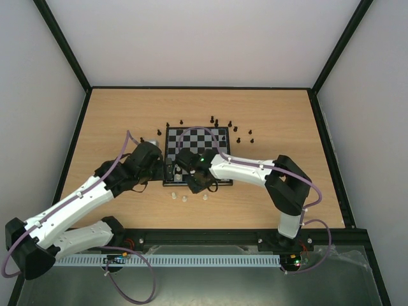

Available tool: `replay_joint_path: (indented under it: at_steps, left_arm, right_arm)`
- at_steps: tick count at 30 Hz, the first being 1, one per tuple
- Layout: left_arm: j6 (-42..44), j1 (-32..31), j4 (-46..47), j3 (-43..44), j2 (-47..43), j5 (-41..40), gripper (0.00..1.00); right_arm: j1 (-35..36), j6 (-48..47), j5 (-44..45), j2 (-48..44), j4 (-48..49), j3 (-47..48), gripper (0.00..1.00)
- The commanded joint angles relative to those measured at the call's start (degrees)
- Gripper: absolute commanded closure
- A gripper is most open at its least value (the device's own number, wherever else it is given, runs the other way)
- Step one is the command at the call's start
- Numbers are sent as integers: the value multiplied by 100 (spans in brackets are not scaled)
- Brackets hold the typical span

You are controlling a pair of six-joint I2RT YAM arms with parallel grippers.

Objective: Set up the chess pieces on the board
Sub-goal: Pick up the chess piece at the center of the board, then place the chess piece on the chessboard.

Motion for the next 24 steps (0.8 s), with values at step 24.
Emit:
replay_joint_path:
  at_steps: [24]
  left_arm:
    - [48,170,82,68,73,-24,1]
  right_arm:
    - [-795,-461,-109,225,-199,566,93]
